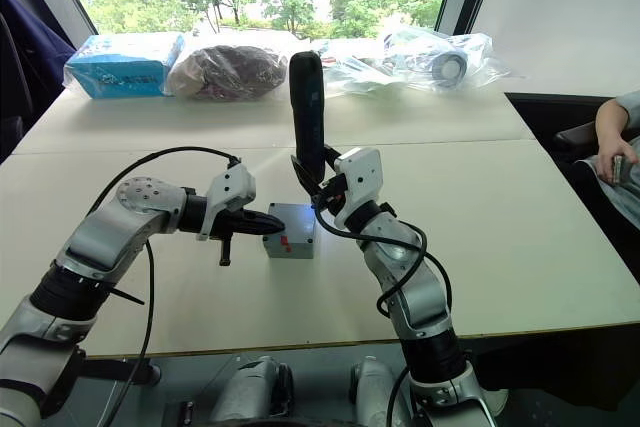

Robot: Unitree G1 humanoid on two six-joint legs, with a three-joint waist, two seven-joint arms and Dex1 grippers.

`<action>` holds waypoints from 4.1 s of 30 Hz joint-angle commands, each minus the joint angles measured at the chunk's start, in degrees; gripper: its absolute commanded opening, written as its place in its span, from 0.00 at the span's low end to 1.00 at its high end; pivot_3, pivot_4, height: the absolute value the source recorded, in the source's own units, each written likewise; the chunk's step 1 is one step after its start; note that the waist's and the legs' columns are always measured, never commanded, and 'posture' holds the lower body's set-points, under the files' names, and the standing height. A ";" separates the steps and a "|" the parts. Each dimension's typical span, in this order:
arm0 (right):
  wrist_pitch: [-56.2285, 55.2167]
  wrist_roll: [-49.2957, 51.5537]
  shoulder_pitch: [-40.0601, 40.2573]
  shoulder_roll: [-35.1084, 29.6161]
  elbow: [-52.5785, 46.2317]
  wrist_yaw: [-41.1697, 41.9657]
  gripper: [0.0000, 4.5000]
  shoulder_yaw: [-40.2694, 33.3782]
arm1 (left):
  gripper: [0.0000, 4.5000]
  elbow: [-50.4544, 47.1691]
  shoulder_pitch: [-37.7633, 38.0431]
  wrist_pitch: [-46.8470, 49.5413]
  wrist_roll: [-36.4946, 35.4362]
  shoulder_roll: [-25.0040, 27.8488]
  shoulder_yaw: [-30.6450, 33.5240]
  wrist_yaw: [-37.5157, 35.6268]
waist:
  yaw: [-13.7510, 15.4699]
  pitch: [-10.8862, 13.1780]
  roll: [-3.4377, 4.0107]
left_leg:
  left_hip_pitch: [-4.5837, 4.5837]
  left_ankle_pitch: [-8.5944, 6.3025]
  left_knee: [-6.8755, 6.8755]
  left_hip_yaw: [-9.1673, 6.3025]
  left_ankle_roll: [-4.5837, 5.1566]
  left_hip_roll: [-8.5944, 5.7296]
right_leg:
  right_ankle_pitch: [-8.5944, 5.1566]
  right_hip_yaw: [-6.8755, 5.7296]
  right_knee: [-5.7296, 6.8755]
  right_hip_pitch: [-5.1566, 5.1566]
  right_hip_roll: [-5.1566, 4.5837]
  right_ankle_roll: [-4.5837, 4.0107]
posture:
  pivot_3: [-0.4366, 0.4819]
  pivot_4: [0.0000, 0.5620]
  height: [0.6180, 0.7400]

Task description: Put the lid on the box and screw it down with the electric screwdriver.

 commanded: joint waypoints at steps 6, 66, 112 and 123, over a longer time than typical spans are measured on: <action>2.38 -1.32 2.56 -1.31 3.53 0.48 0.41 0.51 | 0.00 -0.27 0.57 0.31 0.88 0.00 -1.28 0.07 | 0.01 0.00 0.00 | 0.00 -0.01 -0.02 -0.01 0.00 0.00 | -0.02 -0.01 -0.02 0.00 -0.03 -0.03 | 0.48 0.27 1.00; 63.77 25.15 -31.93 -49.50 27.77 13.90 0.99 -11.44 | 0.00 -6.62 -0.79 7.10 -11.89 5.28 12.46 3.64 | 0.08 1.79 0.75 | -1.23 -0.10 0.11 0.16 0.26 -0.27 | 0.26 0.16 -0.37 -1.07 0.04 0.43 | 0.48 0.27 1.00; 44.76 25.99 -3.65 -26.75 -20.69 20.04 0.99 -1.25 | 0.00 11.13 -4.34 -4.71 4.97 0.87 1.91 2.50 | 1.11 1.71 0.23 | -1.10 -0.08 0.36 0.01 0.22 -0.20 | 0.26 -0.05 0.02 -0.88 0.03 0.47 | 0.48 0.27 1.00; 33.29 15.39 -6.20 -35.47 -14.13 23.05 0.99 0.15 | 0.00 -6.90 9.47 6.11 -2.31 8.23 6.54 1.52 | 1.45 1.70 0.21 | -1.10 -0.08 0.37 0.00 0.22 -0.09 | 0.21 -0.04 -0.01 -0.86 -0.05 0.37 | 0.48 0.27 1.00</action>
